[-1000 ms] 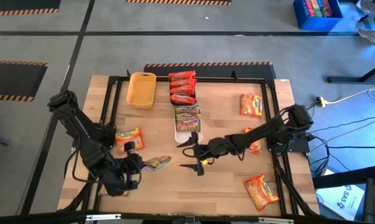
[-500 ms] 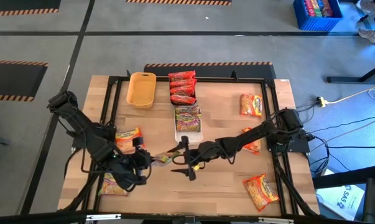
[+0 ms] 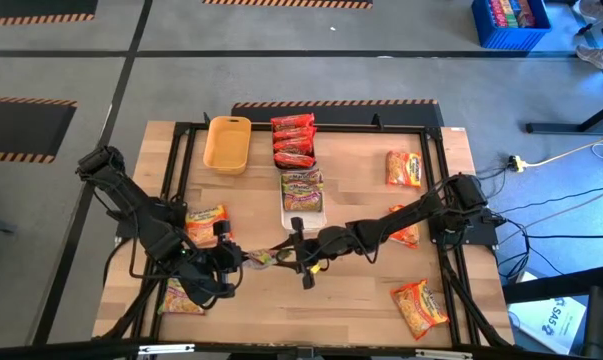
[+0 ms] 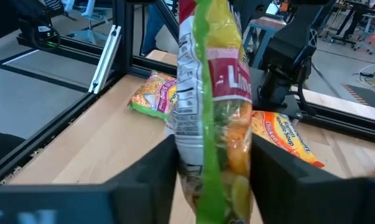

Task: Sort Maruchan noodles
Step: Put the top green noodle pack into the white bin

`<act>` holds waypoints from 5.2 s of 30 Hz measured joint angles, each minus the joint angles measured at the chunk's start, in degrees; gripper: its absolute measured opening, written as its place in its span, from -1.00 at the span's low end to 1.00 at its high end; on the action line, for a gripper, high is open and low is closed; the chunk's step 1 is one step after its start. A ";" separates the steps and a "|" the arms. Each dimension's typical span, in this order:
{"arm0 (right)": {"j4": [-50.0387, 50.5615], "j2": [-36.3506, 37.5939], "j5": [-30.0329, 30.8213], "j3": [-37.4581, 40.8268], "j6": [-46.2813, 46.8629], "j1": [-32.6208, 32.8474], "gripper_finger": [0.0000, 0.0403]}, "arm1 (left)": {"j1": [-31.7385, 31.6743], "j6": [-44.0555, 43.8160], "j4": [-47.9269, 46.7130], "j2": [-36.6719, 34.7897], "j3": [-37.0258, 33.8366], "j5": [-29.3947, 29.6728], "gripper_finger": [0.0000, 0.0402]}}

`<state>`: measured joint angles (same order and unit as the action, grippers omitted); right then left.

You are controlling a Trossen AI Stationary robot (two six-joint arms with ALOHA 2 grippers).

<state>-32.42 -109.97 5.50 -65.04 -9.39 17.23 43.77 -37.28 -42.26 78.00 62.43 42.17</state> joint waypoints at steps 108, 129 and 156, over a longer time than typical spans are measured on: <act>-11.26 6.75 59.41 -6.27 -71.92 -3.87 -0.52 | -54.69 7.30 29.68 -15.32 0.00 -37.38 0.00; -10.99 6.75 61.74 -6.27 -59.29 -3.64 0.07 | -54.69 12.57 32.20 -15.47 0.00 -38.53 -0.99; 26.43 32.82 55.80 16.77 -4.84 6.28 0.15 | -54.62 36.80 27.52 -11.83 0.02 -48.05 -1.00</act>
<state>-5.99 -77.15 61.30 -48.26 -14.23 23.51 -10.85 -0.47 -14.74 66.17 62.46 -5.88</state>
